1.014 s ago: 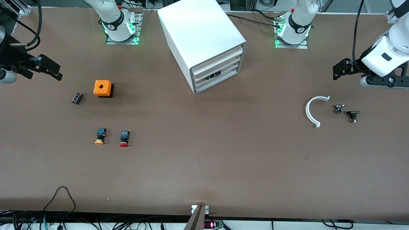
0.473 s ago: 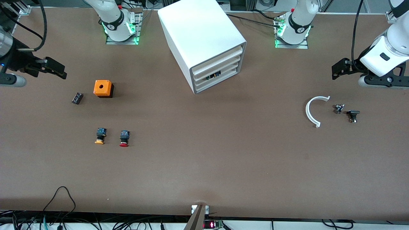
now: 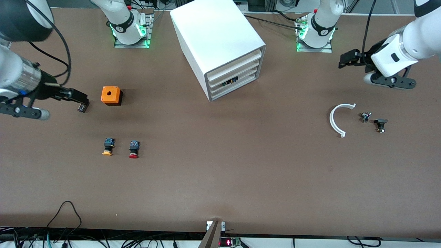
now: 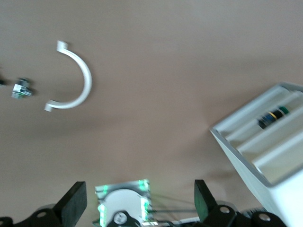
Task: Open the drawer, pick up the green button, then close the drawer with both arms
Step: 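Move the left gripper toward the drawer handle while the right gripper approaches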
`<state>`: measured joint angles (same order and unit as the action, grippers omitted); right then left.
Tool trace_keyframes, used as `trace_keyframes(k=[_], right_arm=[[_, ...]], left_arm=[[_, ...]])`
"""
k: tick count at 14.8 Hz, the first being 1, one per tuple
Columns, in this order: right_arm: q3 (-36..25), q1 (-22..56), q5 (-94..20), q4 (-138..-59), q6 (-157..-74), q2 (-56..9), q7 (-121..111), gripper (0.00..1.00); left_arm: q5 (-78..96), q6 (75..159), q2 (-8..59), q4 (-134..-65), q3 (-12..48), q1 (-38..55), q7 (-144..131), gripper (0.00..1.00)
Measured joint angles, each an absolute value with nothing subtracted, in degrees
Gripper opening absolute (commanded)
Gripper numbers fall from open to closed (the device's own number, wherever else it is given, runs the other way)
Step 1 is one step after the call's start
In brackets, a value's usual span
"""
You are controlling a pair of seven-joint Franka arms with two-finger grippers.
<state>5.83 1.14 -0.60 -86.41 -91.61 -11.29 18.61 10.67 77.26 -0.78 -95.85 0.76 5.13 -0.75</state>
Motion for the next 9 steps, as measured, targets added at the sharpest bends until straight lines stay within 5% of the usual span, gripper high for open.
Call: trace_keyframes(k=[9], right_arm=[[6.04,9.37,-0.62,-82.35,-98.06,-19.73,41.36,0.99]], left_arm=[[33.91,79.95,11.26,-101.74,0.68,1.85,20.36,0.99]])
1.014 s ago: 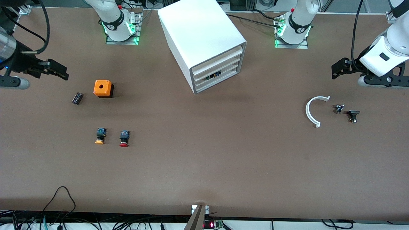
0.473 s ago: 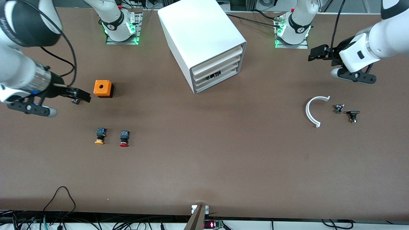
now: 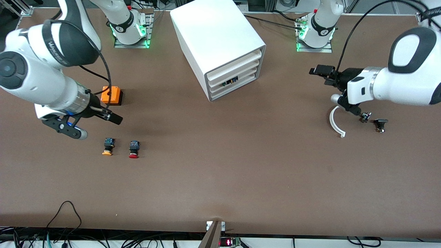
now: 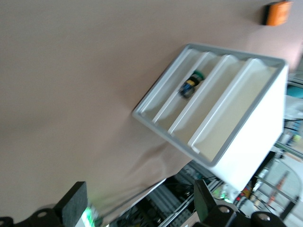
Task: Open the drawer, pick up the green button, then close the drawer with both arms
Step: 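Grasp the drawer handle with the left gripper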
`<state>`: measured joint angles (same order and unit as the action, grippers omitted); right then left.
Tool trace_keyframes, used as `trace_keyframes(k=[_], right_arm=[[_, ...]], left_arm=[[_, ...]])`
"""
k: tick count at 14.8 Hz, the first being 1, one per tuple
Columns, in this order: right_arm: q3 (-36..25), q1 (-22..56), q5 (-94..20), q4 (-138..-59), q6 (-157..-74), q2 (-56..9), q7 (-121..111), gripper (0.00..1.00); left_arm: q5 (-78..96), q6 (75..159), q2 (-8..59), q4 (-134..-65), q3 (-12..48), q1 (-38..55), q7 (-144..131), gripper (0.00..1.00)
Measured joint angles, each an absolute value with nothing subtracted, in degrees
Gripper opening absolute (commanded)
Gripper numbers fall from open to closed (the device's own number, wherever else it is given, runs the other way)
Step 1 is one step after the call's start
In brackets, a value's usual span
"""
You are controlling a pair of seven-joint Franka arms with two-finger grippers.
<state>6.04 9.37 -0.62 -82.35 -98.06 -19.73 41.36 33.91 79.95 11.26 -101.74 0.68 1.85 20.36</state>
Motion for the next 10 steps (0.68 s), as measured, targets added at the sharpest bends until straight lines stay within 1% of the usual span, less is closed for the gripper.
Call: trace_keyframes(k=[5,7,10], right_arm=[[6.04,13.34,-0.62,-73.06,-98.19,-28.11,50.48,0.99],[6.04,14.55,-0.62,-70.14,-98.19,-30.77,54.36,0.99],[6.04,15.88,-0.62,-66.5,-98.18,-33.89,58.76,0.99]], left_arm=[[47.89,91.29,13.37,-113.49,1.01,2.18,34.71,0.98],[53.36,92.82,15.76,-116.13,1.71,2.29,39.67,0.95],[58.38,95.57,19.8,-118.94,3.23,2.32,46.86,0.94]])
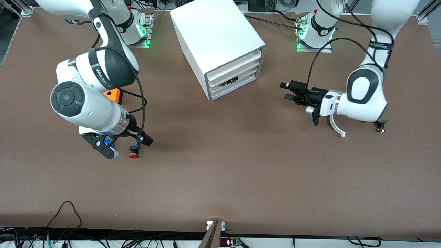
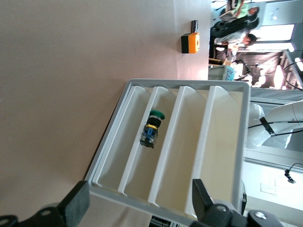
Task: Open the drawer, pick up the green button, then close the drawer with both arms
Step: 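Grasp the drawer handle with the left gripper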
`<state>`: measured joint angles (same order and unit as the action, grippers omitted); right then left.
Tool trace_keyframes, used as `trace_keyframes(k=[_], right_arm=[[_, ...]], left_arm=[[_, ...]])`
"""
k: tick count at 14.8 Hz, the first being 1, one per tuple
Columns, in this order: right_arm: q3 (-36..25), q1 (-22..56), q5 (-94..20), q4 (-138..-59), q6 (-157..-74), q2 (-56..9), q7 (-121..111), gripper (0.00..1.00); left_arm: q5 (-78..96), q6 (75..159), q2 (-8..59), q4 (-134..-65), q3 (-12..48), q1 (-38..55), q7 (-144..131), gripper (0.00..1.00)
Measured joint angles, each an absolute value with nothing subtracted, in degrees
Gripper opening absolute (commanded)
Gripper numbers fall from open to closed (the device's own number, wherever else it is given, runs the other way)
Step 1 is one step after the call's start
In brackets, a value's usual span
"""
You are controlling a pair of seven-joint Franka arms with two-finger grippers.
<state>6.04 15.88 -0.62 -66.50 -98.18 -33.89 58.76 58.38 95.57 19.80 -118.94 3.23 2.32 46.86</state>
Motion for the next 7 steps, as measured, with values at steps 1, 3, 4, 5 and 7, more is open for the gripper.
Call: trace_keyframes(k=[1,3,4,5,7], right_arm=[[6.04,16.25,-0.62,-65.61,-98.18,-34.68,59.9,0.99],[6.04,16.97,-0.62,-64.33,-98.18,-35.88,62.33,0.99],[6.03,17.36,-0.62,-63.74,-98.18,-36.37,63.55,0.99],[6.03,17.77,-0.62,-63.25,-98.19,-36.82,64.96,0.99],[6.04,18.71,-0.62,-62.47,-98.26,-37.57,67.33,0.99]], left_arm=[[60.44,96.74,20.66,-120.35,3.91,2.33,49.08,0.91],[64.28,98.61,22.02,-123.4,5.7,2.37,53.46,0.89],[66.07,99.18,22.89,-124.69,6.49,2.41,55.78,0.89],[67.71,99.46,23.92,-125.68,6.93,2.46,58.25,0.89],[70.41,99.61,26.52,-126.72,7.13,2.5,62.98,0.88]])
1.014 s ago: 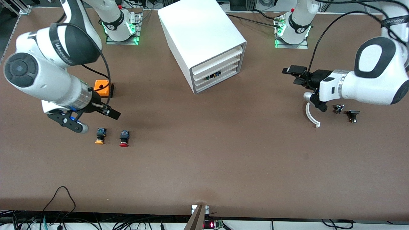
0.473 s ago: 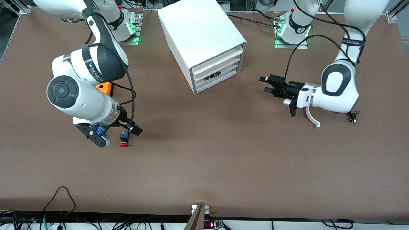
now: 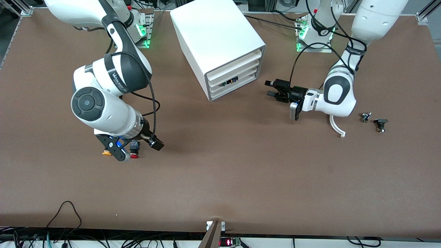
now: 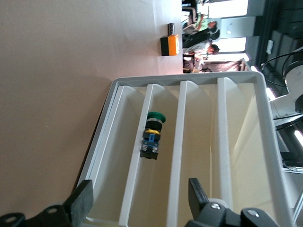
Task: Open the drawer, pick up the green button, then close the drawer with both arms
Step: 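Grasp the drawer handle with the left gripper, then pull the drawer open with the left gripper while the right gripper reaches in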
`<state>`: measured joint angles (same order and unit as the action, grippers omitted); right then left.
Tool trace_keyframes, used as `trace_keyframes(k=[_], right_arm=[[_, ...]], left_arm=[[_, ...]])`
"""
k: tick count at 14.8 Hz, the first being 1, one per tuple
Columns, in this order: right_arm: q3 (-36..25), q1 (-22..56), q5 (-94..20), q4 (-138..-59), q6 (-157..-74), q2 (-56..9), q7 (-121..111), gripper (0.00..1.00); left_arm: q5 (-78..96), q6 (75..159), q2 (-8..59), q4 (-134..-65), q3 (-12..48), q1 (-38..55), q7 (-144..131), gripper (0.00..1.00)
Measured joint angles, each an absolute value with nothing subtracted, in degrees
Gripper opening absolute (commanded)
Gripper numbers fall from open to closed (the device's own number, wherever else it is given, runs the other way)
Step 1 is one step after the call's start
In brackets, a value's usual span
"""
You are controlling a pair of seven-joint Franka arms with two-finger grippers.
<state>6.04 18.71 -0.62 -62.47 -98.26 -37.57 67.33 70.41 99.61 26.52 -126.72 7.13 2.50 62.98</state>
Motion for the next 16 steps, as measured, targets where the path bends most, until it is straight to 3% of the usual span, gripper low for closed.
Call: trace_keyframes(k=[3,5,8,9,16], right_arm=[[6.13,20.29,-0.63,-60.8,-98.59,-38.94,71.08,0.99],[7.04,20.76,-0.63,-60.04,-99.11,-39.69,74.26,0.99],[8.1,20.95,-0.66,-59.85,-100.76,-40.31,77.49,0.99],[8.51,20.96,-0.66,-59.84,-101.29,-40.5,78.58,0.99],[10.72,21.0,-0.7,-59.05,-105.57,-42.45,84.59,0.99]], left_arm=[[73.44,99.61,29.9,-127.32,7.65,2.5,67.35,0.86],[74.96,99.62,30.75,-127.86,8.72,2.52,68.13,0.78],[75.75,101.18,31.09,-129.56,11.14,2.55,69.65,0.76],[75.8,101.66,31.28,-130.21,11.69,2.57,70.29,0.69],[80.43,102.56,33.6,-133.06,13.84,3.25,74.49,0.58]])
